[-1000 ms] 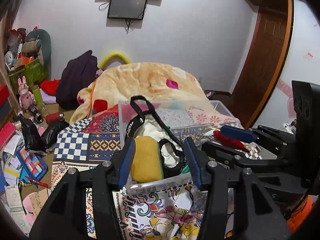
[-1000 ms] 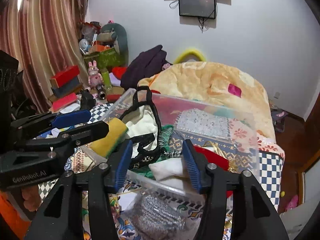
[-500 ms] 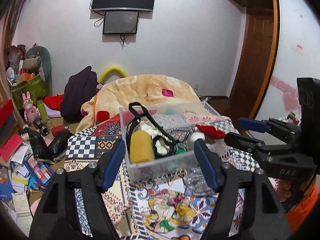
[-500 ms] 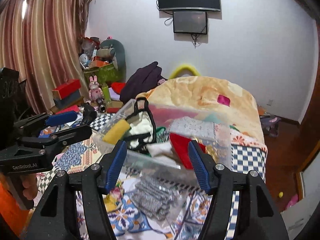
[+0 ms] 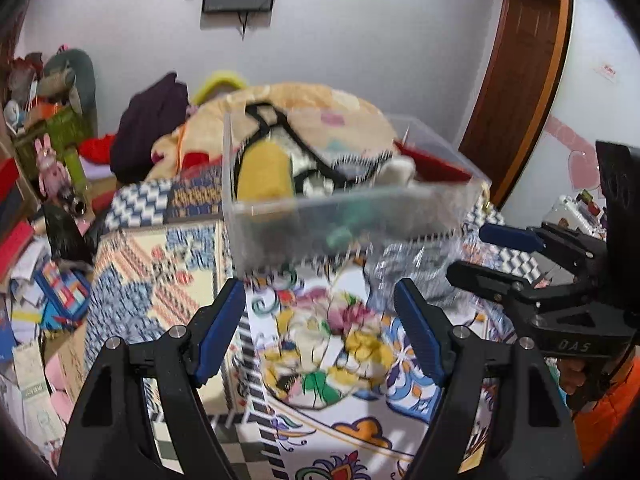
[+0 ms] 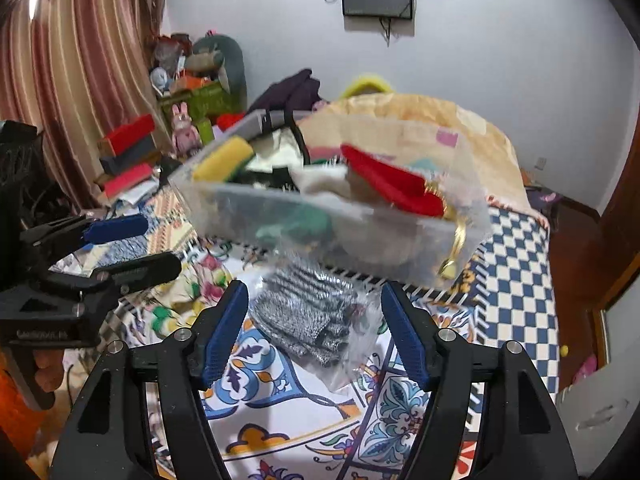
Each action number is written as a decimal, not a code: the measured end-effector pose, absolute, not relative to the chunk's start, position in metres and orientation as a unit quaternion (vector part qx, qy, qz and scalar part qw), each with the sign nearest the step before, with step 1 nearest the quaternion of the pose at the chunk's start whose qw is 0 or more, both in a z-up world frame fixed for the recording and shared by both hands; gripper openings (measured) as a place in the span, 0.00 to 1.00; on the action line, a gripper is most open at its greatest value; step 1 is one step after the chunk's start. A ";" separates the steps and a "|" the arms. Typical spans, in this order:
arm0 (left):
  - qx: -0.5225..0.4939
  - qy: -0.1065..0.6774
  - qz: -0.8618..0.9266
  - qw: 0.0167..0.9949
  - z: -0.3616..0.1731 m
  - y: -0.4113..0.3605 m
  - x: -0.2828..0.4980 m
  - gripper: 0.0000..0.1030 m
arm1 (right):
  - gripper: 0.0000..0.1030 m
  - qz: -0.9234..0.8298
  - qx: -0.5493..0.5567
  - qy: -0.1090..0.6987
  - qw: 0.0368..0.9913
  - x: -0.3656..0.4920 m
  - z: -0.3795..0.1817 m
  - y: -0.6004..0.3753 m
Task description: Organize soft objects
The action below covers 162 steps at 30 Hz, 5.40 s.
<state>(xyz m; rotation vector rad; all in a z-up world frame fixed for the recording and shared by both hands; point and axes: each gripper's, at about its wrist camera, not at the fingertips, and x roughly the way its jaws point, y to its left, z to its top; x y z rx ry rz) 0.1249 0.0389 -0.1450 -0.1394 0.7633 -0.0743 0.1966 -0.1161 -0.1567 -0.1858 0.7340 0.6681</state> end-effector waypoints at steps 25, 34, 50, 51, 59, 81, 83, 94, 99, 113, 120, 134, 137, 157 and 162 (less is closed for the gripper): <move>-0.066 0.410 -0.041 0.909 -0.188 0.023 0.134 0.40 | 0.29 0.327 -0.090 0.386 0.858 0.202 -0.187 -0.115; -0.074 0.397 -0.048 0.914 -0.175 0.032 0.123 0.19 | 0.23 0.332 -0.081 0.369 0.864 0.191 -0.173 -0.131; -0.066 0.292 -0.046 0.953 -0.094 0.036 0.109 0.18 | 0.23 0.327 -0.053 0.266 0.905 0.175 -0.102 -0.141; -0.067 0.283 -0.044 0.956 -0.088 0.036 0.109 0.18 | 0.23 0.324 -0.048 0.258 0.909 0.176 -0.098 -0.142; -0.070 0.241 -0.033 0.967 -0.058 0.040 0.125 0.19 | 0.24 0.299 -0.035 0.226 0.926 0.193 -0.078 -0.139; -0.083 0.334 -0.038 0.938 -0.115 0.033 0.221 0.19 | 0.25 0.280 -0.044 0.307 0.908 0.247 -0.125 -0.111; -0.081 0.341 -0.037 0.936 -0.119 0.032 0.224 0.24 | 0.27 0.277 -0.050 0.310 0.908 0.247 -0.127 -0.110; -0.095 0.335 -0.045 0.936 -0.113 0.039 0.209 0.49 | 0.56 0.279 -0.038 0.312 0.907 0.240 -0.120 -0.123; -0.094 0.297 -0.046 0.949 -0.084 0.037 0.183 0.49 | 0.57 0.279 -0.029 0.286 0.916 0.226 -0.098 -0.136; -0.052 0.154 -0.049 0.985 0.017 0.013 0.087 0.61 | 0.72 0.284 -0.003 0.143 0.948 0.149 -0.005 -0.173; -0.043 0.110 -0.049 0.992 0.044 0.005 0.051 0.91 | 0.89 0.286 0.006 0.103 0.953 0.122 0.016 -0.180; -0.038 0.088 -0.035 0.995 0.057 0.002 0.027 0.99 | 1.00 0.289 0.009 0.075 0.954 0.102 0.018 -0.181; -0.037 0.088 -0.032 0.995 0.056 0.002 0.026 0.99 | 1.00 0.291 0.008 0.076 0.954 0.096 0.015 -0.184; -0.035 0.090 -0.032 0.995 0.053 0.001 0.025 0.99 | 1.00 0.293 0.010 0.078 0.953 0.094 0.015 -0.187; -0.034 0.092 -0.033 0.995 0.053 0.001 0.025 0.99 | 1.00 0.294 0.010 0.079 0.953 0.097 0.016 -0.186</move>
